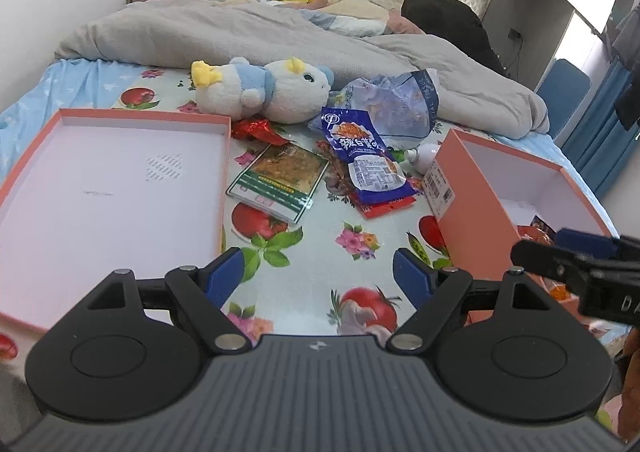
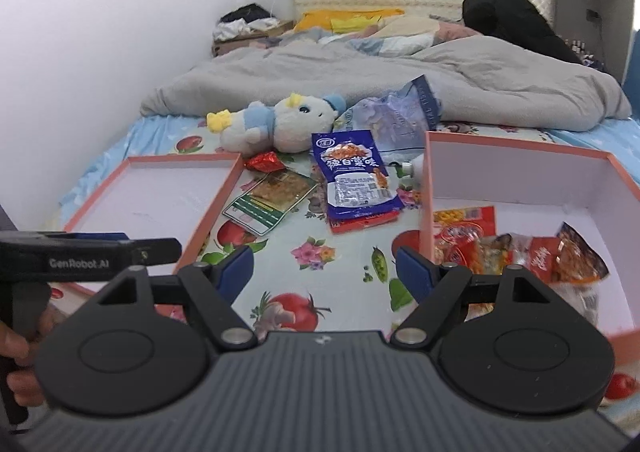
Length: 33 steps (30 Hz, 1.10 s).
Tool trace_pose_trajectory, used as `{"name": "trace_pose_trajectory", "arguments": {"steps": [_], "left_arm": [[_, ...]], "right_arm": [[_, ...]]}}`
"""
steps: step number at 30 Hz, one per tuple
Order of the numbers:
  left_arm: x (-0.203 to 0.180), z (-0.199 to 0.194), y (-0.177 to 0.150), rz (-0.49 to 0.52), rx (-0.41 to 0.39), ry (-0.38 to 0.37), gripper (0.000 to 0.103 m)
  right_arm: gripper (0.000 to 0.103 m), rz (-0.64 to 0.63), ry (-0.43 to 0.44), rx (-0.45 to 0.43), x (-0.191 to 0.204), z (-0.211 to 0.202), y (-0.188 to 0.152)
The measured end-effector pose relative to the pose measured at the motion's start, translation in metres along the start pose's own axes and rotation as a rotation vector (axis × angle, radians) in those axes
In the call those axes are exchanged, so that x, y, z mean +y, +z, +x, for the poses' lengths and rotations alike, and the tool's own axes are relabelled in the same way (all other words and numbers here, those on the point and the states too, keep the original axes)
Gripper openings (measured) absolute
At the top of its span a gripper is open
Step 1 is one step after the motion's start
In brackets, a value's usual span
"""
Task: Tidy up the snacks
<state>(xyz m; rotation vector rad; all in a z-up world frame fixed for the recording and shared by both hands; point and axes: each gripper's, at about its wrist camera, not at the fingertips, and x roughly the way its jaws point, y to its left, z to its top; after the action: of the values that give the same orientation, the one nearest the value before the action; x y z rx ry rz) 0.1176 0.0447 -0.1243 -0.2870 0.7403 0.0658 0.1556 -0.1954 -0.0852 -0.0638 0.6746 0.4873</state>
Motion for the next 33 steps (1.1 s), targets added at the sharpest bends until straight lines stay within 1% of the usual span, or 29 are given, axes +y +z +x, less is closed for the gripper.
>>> {"name": "trace_pose_trajectory", "arguments": {"steps": [4,7,9,14,16,18,22,23,24,27,29,31,33], "left_arm": [[0.003,0.03,0.006,0.028,0.0,-0.005,0.085],[0.005,0.058,0.012,0.048,0.021,-0.023,0.085],[0.004,0.072,0.018,0.085,0.016,-0.016,0.085],[0.008,0.11,0.03,0.156,-0.004,0.009,0.085],[0.011,0.126,0.035,0.183,-0.004,0.023,0.085],[0.012,0.138,0.039,0.196,0.0,0.02,0.085],[0.009,0.161,0.047,0.247,0.012,0.024,0.087],[0.009,0.166,0.049,0.248,0.007,0.033,0.087],[0.01,0.171,0.051,0.24,0.009,0.035,0.088],[0.017,0.188,0.063,0.202,0.041,-0.017,0.088],[0.021,0.2,0.069,0.19,0.057,-0.011,0.089],[0.024,0.212,0.074,0.194,0.071,-0.01,0.089],[0.027,0.222,0.08,0.2,0.086,-0.006,0.09]], "right_arm": [[0.08,-0.018,-0.007,-0.002,-0.002,0.028,0.012],[0.08,-0.024,-0.013,0.01,-0.003,0.053,0.022],[0.08,-0.029,-0.004,0.006,-0.004,0.068,0.027],[0.08,-0.089,-0.032,-0.001,-0.002,0.108,0.041],[0.08,-0.092,-0.025,0.0,-0.005,0.12,0.048],[0.08,-0.088,-0.006,0.012,-0.008,0.135,0.055],[0.08,-0.103,0.026,0.062,-0.011,0.169,0.068],[0.08,-0.112,0.02,0.076,-0.012,0.179,0.071],[0.08,-0.122,0.015,0.091,-0.011,0.188,0.073],[0.08,-0.124,0.032,0.156,-0.013,0.217,0.08],[0.08,-0.109,0.033,0.188,-0.016,0.235,0.084],[0.08,-0.079,0.016,0.222,-0.02,0.252,0.088],[0.08,-0.064,0.031,0.256,-0.024,0.267,0.091]]}}
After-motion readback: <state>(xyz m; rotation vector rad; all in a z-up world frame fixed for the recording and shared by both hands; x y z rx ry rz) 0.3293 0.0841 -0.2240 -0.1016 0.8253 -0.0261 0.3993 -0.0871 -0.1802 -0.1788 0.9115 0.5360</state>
